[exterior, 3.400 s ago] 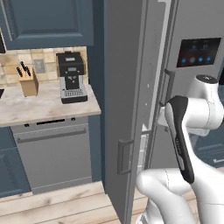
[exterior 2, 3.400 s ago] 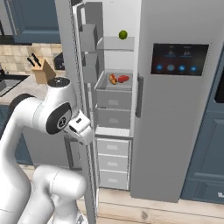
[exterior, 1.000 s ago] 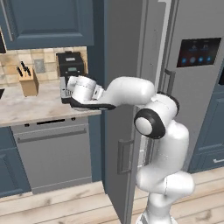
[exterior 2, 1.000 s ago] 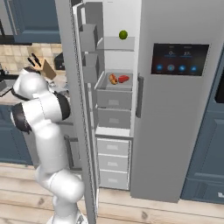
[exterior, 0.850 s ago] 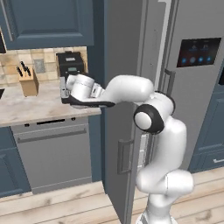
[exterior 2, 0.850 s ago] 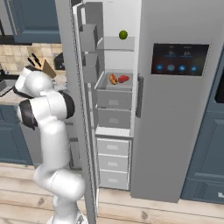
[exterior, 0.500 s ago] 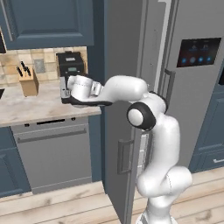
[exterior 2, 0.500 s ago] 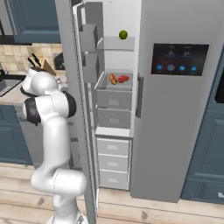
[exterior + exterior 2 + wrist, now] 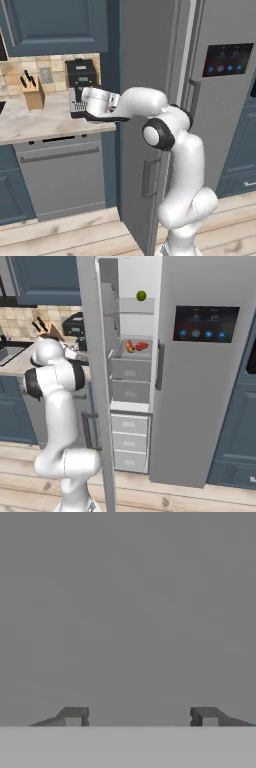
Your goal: Store the hot dog in the freezer for long-term storage. Close the freezer door after placing the cooked food.
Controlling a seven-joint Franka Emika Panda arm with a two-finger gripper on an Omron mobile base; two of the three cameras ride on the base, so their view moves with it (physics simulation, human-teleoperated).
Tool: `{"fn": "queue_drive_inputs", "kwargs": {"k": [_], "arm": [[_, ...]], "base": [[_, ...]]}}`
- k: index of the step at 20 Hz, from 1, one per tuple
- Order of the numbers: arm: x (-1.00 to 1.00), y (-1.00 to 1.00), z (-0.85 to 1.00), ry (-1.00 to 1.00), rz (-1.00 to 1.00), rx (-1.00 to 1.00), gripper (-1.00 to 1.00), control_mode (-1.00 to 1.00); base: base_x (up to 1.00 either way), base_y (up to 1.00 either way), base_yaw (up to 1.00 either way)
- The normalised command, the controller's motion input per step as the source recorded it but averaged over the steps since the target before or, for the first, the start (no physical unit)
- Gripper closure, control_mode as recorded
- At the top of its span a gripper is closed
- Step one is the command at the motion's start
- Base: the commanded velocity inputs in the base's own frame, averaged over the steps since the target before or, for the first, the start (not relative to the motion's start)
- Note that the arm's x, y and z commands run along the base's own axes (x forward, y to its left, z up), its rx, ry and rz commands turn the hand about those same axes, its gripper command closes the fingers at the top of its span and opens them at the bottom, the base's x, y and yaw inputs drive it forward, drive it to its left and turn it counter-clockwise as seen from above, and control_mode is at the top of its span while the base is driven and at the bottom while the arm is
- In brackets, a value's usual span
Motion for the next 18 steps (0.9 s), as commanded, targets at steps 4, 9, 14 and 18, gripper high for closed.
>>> {"fn": "queue_drive_inputs", "kwargs": {"k": [4,9,14,18], "arm": [[0.00,-0.75,0.00,0.03,0.17,0.11,-1.00,-1.00],[0.00,-0.69,0.04,0.00,0.19,0.15,-1.00,-1.00],[-0.06,-0.50,0.04,-0.02,0.15,0.18,-1.00,-1.00],[-0.05,-0.33,0.04,-0.06,0.18,0.11,-1.00,-1.00]], "base": [[0.00,0.00,0.00],[0.00,0.00,0.00],[0.00,0.00,0.00],[0.00,0.00,0.00]]}}
